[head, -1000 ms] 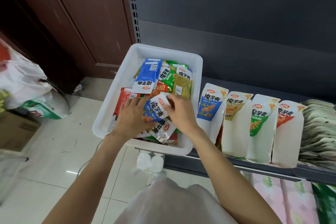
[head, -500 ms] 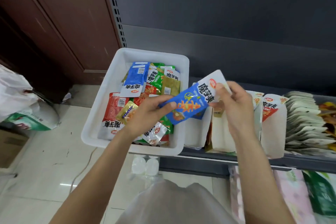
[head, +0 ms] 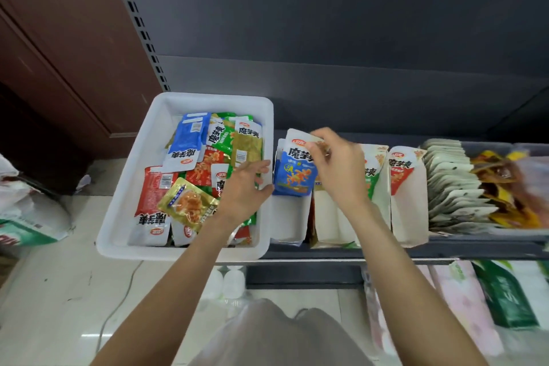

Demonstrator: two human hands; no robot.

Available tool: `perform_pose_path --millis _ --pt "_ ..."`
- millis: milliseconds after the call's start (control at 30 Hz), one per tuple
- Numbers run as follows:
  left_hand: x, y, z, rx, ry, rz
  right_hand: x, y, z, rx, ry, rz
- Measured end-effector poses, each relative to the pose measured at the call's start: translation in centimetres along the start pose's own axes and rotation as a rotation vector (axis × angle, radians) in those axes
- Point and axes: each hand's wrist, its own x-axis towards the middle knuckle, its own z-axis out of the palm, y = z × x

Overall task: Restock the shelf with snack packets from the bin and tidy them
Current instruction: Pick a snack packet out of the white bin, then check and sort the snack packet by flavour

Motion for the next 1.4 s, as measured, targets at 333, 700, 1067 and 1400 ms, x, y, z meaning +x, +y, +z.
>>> perform_pose_path --millis 333,700,1067,1400 --pt "0.0 -0.6 0.1 0.012 0.011 0.02 -0.1 2.0 3.3 -0.426 -0.181 -0.129" --pt "-2.0 -2.0 -2.4 0.053 0.23 0.17 -1.6 2.3 3.0 -0.145 0.11 -0.105" --pt "-4.8 -10.5 -10.3 0.337 0.173 0.004 -5.0 -7.8 9.0 -0.12 -0.574 -0.122" --pt "-3.4 -12.1 -10.5 0.329 -0.082 0.039 -6.1 -9.9 14.2 -0.34 -0.802 0.118"
